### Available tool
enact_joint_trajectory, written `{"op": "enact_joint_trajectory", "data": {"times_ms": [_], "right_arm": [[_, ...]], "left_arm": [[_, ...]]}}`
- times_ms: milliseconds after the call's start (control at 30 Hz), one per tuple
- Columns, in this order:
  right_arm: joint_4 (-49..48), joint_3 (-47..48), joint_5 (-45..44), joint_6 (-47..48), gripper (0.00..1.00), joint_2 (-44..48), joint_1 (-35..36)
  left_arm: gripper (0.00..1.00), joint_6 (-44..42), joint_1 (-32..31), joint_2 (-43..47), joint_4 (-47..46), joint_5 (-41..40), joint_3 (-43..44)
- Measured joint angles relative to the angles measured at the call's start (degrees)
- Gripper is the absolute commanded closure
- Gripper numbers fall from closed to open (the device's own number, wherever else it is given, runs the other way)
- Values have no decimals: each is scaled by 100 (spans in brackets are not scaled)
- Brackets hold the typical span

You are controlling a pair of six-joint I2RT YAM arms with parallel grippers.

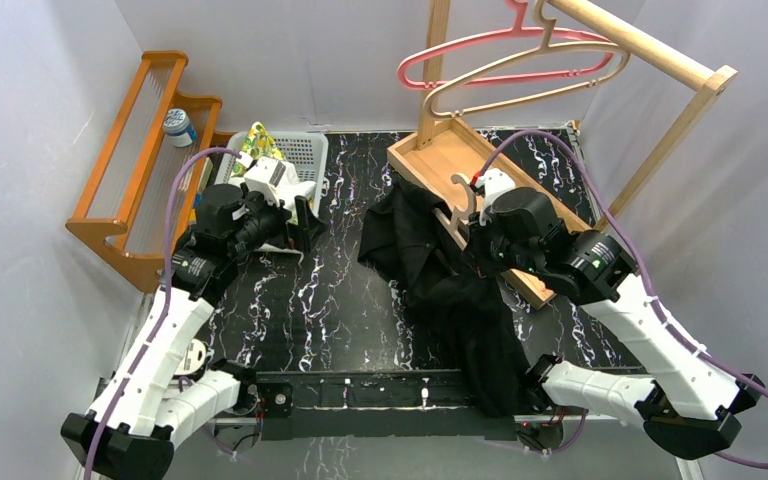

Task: Place the skirt on the hanger
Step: Place the hanger at the clothesline.

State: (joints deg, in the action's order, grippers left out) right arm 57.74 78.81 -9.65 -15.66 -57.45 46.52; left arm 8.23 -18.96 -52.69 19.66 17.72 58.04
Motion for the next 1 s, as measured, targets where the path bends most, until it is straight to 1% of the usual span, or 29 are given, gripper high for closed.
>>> {"op": "enact_joint_trajectory", "data": {"times_ms": [167, 400, 533, 667, 900, 1000], "right_arm": [[72, -264, -522, -708, 100, -2, 0], [249, -227, -1276, -1311, 100, -20, 0], [522, 170, -1906, -1604, 100, -262, 0], [861, 813, -2684, -2081, 100, -627, 0], [1460, 1449, -3790, -2977, 100, -745, 0], [1593, 1650, -4100, -3158, 100, -883, -2]], "left_arm": [[2, 433, 0, -280, -28, -382, -44], [2, 619, 0, -772, -13, -573, -11], [2, 645, 0, -809, -7, -595, -11], [1, 807, 0, -809, 11, -686, -11], [2, 1283, 0, -798, 114, -734, -11], [2, 1403, 0, -754, 136, -750, -13]]}}
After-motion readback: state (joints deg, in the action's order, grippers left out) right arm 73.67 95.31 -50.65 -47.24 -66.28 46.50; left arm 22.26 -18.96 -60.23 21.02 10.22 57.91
